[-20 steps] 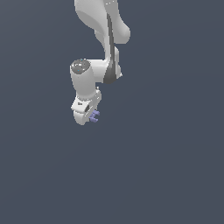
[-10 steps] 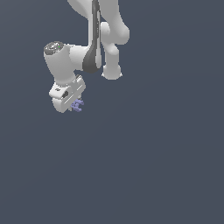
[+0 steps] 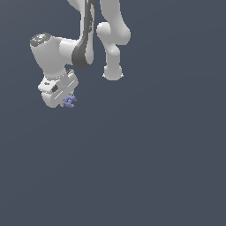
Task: Pick up the object and move it to a goal position.
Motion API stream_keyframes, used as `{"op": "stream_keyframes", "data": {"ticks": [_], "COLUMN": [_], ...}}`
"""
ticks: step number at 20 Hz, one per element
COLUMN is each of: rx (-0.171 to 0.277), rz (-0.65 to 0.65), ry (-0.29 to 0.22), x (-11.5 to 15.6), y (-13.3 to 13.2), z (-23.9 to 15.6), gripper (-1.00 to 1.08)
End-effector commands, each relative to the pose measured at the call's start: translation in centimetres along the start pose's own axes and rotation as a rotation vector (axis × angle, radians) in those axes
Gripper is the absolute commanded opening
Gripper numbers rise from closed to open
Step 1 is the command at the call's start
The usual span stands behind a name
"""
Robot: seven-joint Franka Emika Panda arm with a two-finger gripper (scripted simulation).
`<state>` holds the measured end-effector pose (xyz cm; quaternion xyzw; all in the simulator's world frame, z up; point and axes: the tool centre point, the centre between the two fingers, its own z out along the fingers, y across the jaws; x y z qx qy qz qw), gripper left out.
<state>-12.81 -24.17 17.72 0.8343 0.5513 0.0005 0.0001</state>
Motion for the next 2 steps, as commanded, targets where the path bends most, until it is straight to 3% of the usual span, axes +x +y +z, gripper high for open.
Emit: {"op": "stream_keyframes", "data": {"ticks": [1,2], "rx": [0.001,0.001], "rz": [-0.001,-0.001], "ry": [0.000,0.000], "x": [-0.29,-0.29], "y": [0.07,0.08], "z": [-0.14,-0.14], "gripper": [-1.00,-1.00]}}
